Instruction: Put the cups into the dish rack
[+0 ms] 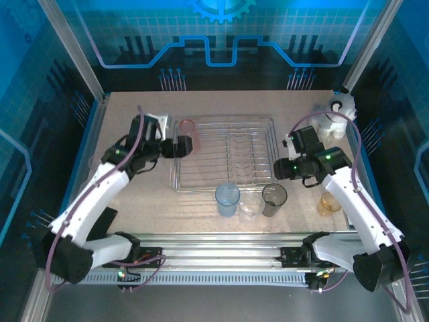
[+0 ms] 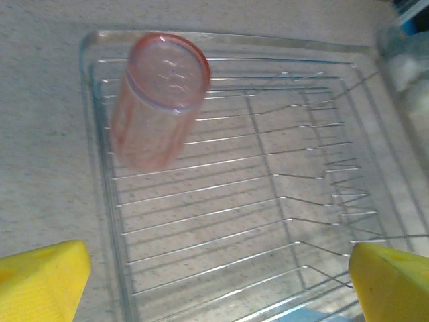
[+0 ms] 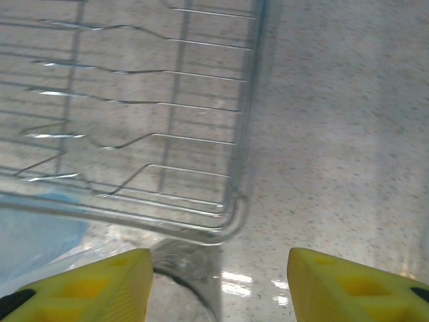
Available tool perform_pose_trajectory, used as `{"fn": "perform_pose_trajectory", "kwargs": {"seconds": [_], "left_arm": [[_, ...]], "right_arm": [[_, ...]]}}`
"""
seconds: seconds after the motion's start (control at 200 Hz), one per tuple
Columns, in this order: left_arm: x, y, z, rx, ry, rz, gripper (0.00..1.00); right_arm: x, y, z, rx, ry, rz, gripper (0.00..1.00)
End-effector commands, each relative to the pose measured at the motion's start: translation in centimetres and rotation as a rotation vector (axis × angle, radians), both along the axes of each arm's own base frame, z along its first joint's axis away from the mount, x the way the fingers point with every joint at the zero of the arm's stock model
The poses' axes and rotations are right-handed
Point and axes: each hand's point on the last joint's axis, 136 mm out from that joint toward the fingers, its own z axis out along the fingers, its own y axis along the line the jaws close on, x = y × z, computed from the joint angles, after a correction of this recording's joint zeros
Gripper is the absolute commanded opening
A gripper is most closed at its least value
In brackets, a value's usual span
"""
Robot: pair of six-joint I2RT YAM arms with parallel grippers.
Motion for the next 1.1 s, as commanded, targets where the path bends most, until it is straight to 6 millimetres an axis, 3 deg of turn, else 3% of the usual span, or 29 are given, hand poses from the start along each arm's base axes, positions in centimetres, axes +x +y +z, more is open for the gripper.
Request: {"fn": "perform_pose_trajectory", "kwargs": {"seconds": [0.0, 0.205, 0.505, 0.776, 1.096], "left_arm": [[-1.5, -1.8, 1.0, -0.179, -0.085, -0.066, 0.99], [-5.6, -0.2, -2.2, -0.204, -0.105, -0.033, 0.99], [-7.7, 0.8, -0.8, -0.29, -0.194, 0.001, 0.99], [-8.3, 0.5, -0.1, -0.313, -0.206, -0.022, 0.99], [-8.4, 0.5, -0.5, -0.315, -0.198, -0.018, 0.99]], "right_arm": [[-0.7, 3.4, 1.8, 0.054, -0.014, 0.113, 0.56], [-1.1, 8.6, 1.8, 0.01, 0.022, 0.306, 0.56], [-1.9, 14.0, -0.3, -0.102, 0.096, 0.528, 0.56], [-2.2, 14.7, -2.3, -0.217, 0.172, 0.584, 0.57], [-3.2, 15.5, -4.0, -0.198, 0.231, 0.63, 0.52]]}}
